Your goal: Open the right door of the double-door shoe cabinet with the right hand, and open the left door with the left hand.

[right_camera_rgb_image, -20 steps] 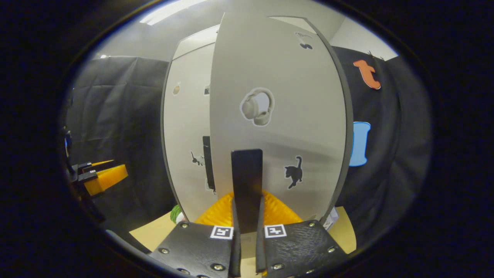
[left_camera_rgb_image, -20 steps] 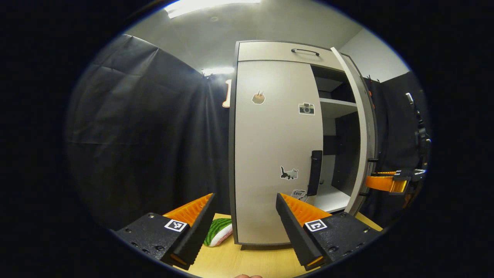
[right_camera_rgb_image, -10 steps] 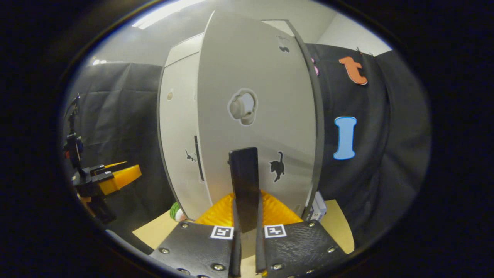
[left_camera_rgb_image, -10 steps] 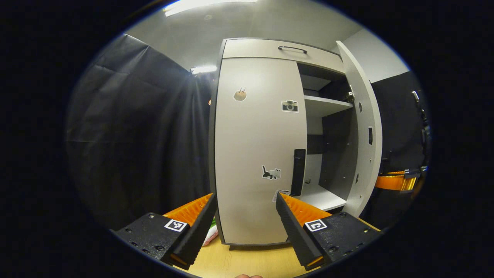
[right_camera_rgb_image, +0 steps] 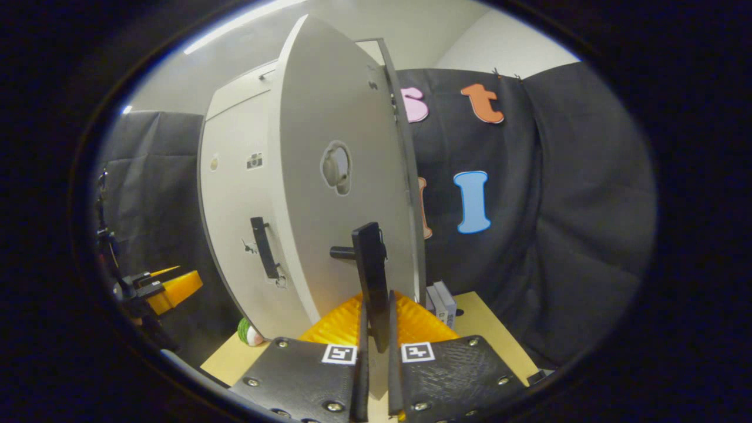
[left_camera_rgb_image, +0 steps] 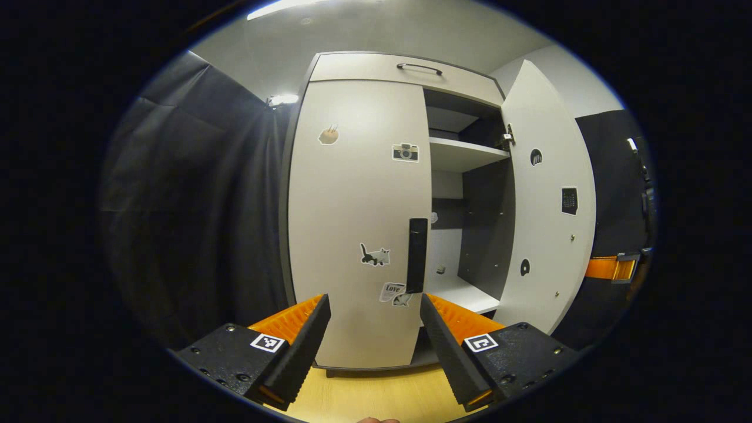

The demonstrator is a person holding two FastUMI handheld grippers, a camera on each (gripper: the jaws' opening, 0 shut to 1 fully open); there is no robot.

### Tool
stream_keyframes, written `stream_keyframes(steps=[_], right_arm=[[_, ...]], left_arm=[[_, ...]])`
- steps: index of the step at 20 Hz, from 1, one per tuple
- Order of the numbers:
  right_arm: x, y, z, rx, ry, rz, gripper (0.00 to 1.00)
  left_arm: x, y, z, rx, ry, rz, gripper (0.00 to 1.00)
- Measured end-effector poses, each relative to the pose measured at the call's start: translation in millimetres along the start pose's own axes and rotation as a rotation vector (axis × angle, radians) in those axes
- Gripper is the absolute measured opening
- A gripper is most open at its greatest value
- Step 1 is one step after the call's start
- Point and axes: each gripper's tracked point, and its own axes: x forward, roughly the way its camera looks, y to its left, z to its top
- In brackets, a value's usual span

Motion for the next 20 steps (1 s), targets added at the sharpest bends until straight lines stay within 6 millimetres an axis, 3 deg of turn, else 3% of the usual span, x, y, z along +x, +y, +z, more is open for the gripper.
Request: stream_keyframes(steps=[6,9,17,18,20], right_arm=[[-1,-26,4,0.009,-0.031,-0.116,0.13],[-4,-41,9,-0.015,-0.043,-0.147,0.07],[-2,-50,7,-0.008,-0.055,-0.195,0.07],[-14,-45,7,0.001,-0.055,-0.189,0.07],[-5,-50,9,-0.003,-0.061,-0.203,0.02]], left_arm=[[-3,-8,6,0.017,-0.019,-0.020,0.95],[0,-8,4,0.005,-0.014,-0.024,0.95],[17,-18,1,0.005,-0.002,-0.044,0.95],[20,-20,2,0.008,-0.003,-0.046,0.95],[29,-23,5,0.012,-0.011,-0.054,0.95]])
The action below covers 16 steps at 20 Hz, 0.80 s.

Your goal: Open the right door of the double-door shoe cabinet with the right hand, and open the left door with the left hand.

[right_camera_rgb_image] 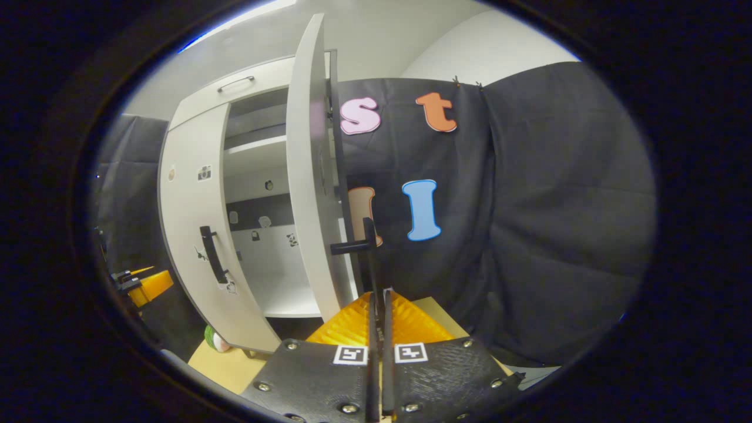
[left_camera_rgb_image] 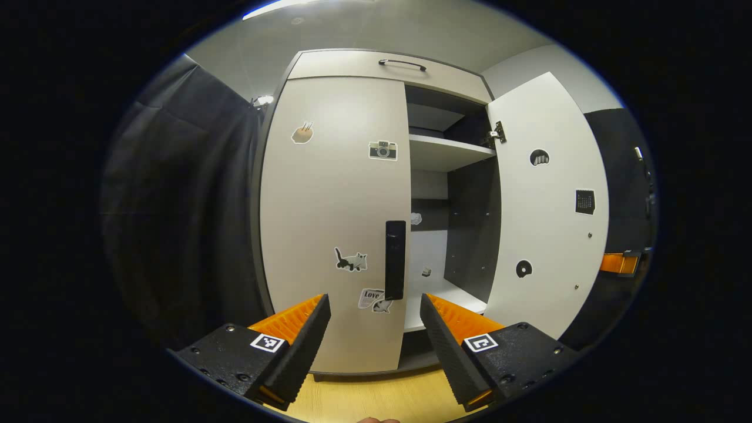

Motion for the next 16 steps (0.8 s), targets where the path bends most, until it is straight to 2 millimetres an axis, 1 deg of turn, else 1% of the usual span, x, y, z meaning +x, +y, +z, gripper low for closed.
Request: stream_keyframes(steps=[2,9,10,11,12,16], right_arm=[[0,-5,1,-0.009,-0.009,-0.013,0.02],[-8,-19,4,0.021,-0.024,-0.089,0.02],[-10,-21,4,0.024,-0.025,-0.100,0.03],[-12,-23,5,0.025,-0.027,-0.109,0.03],[-13,-25,5,0.023,-0.029,-0.118,0.03],[-16,-31,9,0.004,-0.049,-0.142,0.02]], left_arm=[[8,-1,4,0.006,-0.008,-0.003,0.95],[49,-10,10,0.020,-0.022,-0.018,0.95],[55,-11,10,0.023,-0.022,-0.020,0.92],[61,-13,10,0.025,-0.020,-0.021,0.92],[67,-15,9,0.027,-0.016,-0.024,0.95],[90,-20,3,0.036,0.001,-0.026,0.95]])
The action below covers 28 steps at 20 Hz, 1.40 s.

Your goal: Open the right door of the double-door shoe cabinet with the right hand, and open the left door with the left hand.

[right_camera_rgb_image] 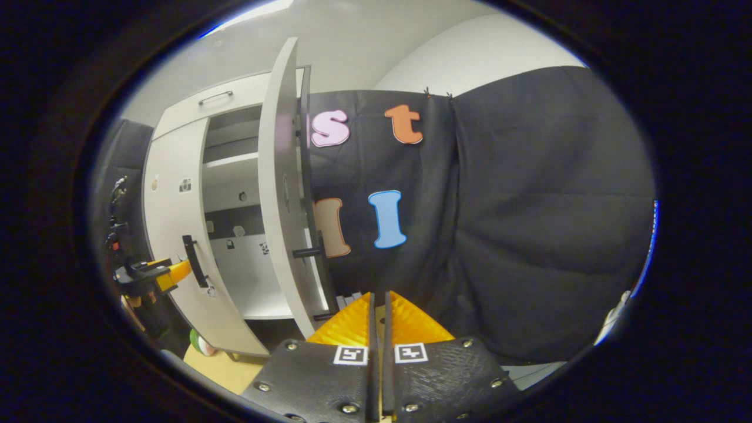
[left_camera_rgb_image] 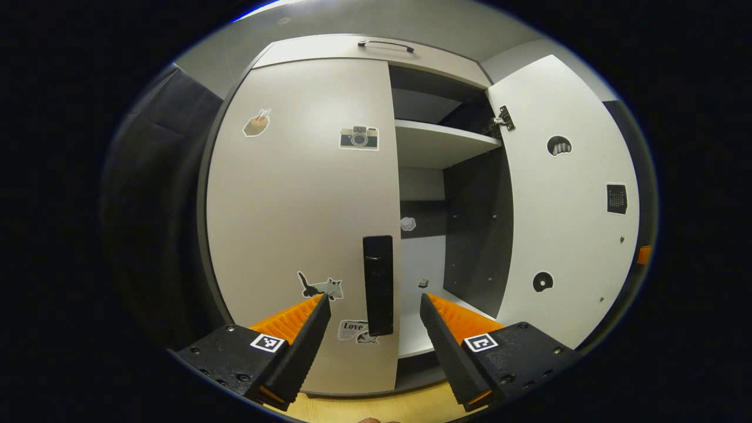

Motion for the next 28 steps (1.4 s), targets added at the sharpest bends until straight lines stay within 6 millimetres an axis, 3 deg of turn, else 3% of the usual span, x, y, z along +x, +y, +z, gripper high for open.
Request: stream_keyframes(steps=[5,16,20,24,26,28], right_arm=[[-4,-12,5,-0.039,-0.032,-0.030,0.04],[-8,-20,0,-0.095,-0.011,-0.067,0.04],[-9,-21,-5,-0.096,0.009,-0.064,0.05],[-8,-16,-9,-0.101,0.031,-0.043,0.07],[-8,-16,-9,-0.110,0.034,-0.041,0.07],[-8,-17,-9,-0.119,0.036,-0.036,0.07]], left_arm=[[25,5,-2,0.032,0.003,0.034,0.95],[54,6,-14,0.037,0.026,0.065,0.80],[60,12,-18,0.033,0.031,0.090,0.61],[61,2,-18,0.012,0.015,0.061,0.55],[62,2,-18,0.022,0.020,0.068,0.36],[61,1,-18,0.021,0.020,0.064,0.35]])
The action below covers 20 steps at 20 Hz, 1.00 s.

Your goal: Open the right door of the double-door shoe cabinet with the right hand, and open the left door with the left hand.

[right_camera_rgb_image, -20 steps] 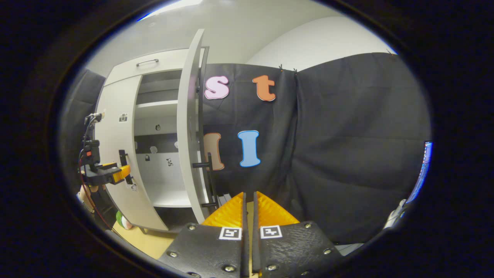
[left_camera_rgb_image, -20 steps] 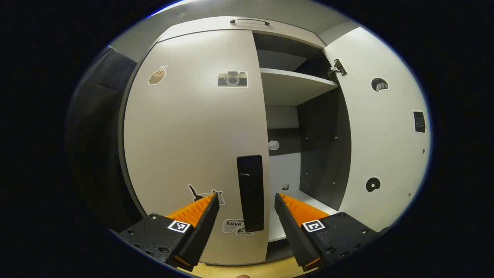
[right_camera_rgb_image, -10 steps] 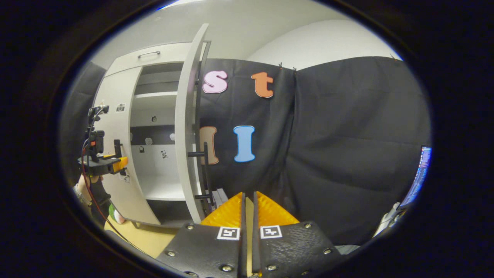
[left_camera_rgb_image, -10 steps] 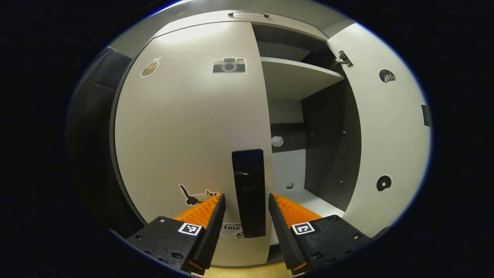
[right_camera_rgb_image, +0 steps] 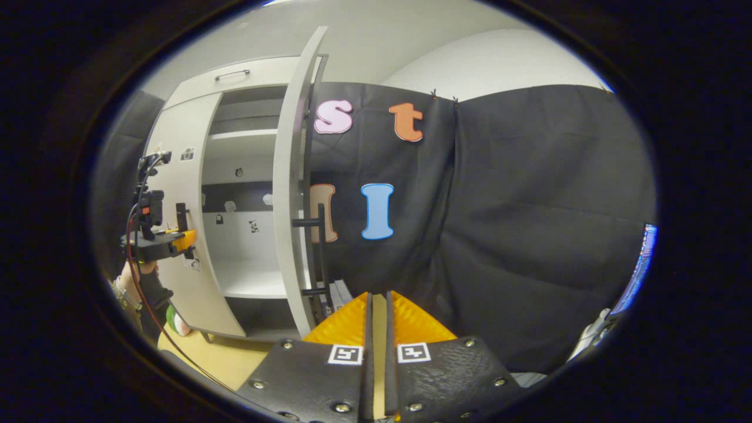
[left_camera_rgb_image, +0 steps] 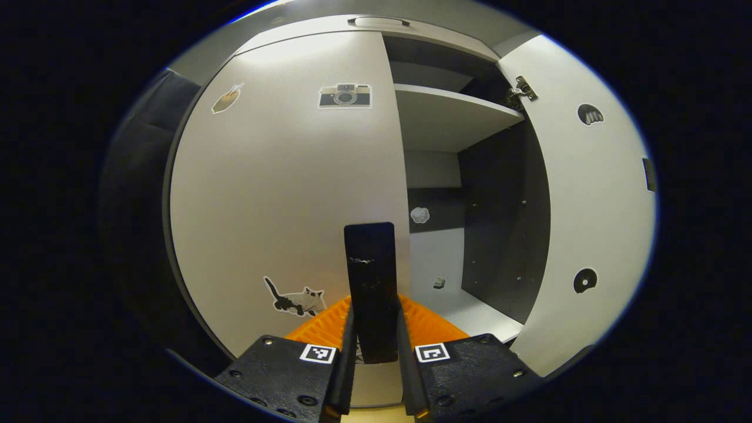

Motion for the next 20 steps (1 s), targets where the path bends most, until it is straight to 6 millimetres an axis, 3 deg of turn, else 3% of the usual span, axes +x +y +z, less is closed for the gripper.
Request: stream_keyframes(steps=[2,9,20], right_arm=[[-1,1,-1,-0.002,0.007,0.008,0.17],[-5,7,-4,-0.009,0.015,0.031,0.17],[-13,26,-2,-0.011,0.001,0.129,0.17]], left_arm=[[0,0,0,-0.007,0.003,-0.009,0.32],[-10,-1,-2,-0.001,0.017,-0.037,0.23],[-60,7,-3,-0.024,0.036,-0.061,0.23]])
